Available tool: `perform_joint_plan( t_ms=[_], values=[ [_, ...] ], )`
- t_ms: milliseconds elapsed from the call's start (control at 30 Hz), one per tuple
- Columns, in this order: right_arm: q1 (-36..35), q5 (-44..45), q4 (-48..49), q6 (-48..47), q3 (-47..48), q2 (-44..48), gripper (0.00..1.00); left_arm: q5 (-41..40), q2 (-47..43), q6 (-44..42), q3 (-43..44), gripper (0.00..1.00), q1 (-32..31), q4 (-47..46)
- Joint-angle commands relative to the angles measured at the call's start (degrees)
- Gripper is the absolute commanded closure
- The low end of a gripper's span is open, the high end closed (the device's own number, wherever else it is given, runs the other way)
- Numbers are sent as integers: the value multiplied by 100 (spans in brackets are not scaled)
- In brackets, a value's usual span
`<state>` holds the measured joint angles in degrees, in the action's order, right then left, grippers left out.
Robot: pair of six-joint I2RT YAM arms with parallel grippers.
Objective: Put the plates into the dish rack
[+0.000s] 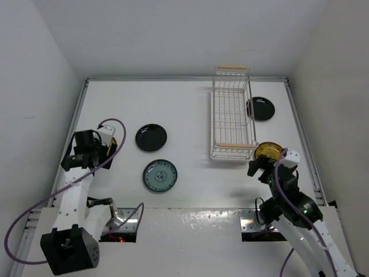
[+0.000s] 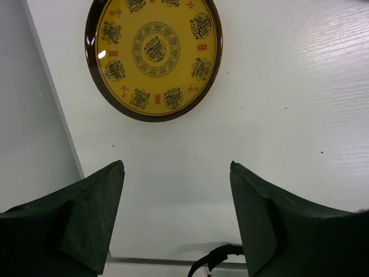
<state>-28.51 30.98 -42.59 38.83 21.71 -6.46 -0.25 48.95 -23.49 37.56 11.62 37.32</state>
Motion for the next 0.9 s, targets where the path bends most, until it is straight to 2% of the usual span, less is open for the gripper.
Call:
perform_joint_plan(
  t_ms=[0, 133, 267, 367, 400, 433, 600, 633, 767, 800, 867],
  values=[
    [21, -92, 119, 11, -1, -83, 0, -97, -245, 37, 93, 20, 25, 56],
    [12, -242, 102, -24, 17, -119, 0, -46, -307, 90, 374, 0, 25, 284],
    [30, -364, 224, -121, -1, -250, 0, -123, -53, 255, 830, 0, 25, 408],
    [30, -488, 347, -374, 52, -434, 0, -124, 806, 431, 1313, 0, 77, 539],
    [30, -557, 382, -446, 130, -540, 0, -124, 1131, 485, 1742, 0, 208, 600],
    [13, -593, 479, -542, 183, -628, 0, -124, 1926, 537, 2016, 0, 305, 671],
    [13, -602, 1198, -1140, 911, -1717, 0, 376, 4444, 950, 3844, 21, 1122, 1277],
    [12, -628, 1339, -1193, 1000, -1858, 0, 577, 4735, 951, 4238, 21, 1358, 1330],
    [39, -1093, 2270, -1623, 1545, -3061, 0, 693, 5729, 1109, 4646, 21, 1642, 1173],
    [13, -1120, 2351, -1598, 1625, -3516, 0, 641, 5888, 1109, 4716, 21, 1703, 1172],
    [-5, -1234, 2561, -1519, 1897, -3756, 0, 370, 6345, 1109, 4962, 21, 1704, 1102]
  ],
)
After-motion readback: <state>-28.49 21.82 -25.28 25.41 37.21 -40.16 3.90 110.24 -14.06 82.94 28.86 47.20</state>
